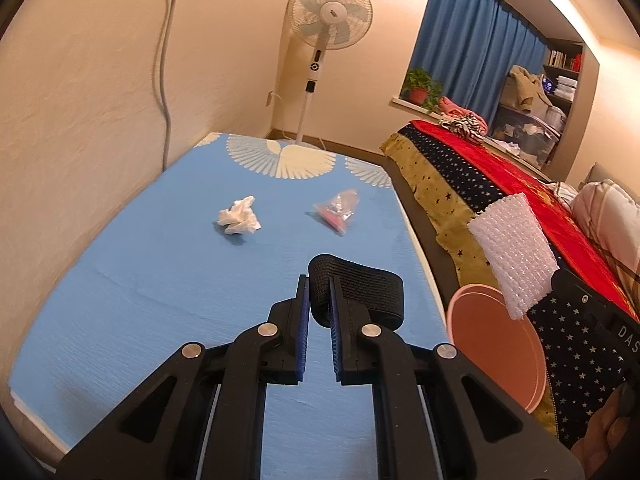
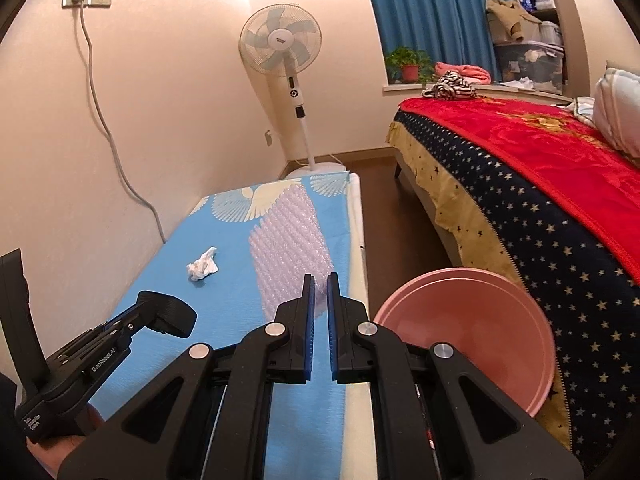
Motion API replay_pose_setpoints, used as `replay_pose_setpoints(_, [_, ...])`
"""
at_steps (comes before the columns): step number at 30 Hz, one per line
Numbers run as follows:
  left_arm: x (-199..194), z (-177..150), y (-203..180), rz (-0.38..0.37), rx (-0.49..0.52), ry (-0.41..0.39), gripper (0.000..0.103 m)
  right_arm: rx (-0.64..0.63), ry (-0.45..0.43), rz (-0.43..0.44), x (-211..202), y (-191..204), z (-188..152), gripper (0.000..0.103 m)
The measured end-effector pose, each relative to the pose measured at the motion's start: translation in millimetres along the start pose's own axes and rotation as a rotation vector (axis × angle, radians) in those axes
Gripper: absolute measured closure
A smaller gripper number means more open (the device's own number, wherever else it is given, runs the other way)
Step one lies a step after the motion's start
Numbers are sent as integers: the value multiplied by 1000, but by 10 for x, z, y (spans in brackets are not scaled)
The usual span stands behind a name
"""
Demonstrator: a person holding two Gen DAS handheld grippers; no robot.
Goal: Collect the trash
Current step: 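Carry the black strap and lavender foam net over the pink bin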
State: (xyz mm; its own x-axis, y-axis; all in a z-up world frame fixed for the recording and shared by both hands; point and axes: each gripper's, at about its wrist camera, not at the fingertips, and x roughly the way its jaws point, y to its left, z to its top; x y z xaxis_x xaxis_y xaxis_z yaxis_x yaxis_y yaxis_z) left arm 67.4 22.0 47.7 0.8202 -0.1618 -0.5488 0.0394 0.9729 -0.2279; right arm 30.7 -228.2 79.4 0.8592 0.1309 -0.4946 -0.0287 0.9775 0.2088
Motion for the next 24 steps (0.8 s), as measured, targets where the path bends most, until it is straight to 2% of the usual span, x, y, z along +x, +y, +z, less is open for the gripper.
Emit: replay_pose_setpoints(24, [-73, -36, -242, -52, 38, -18, 93, 48, -43, -60, -213, -207, 26, 97])
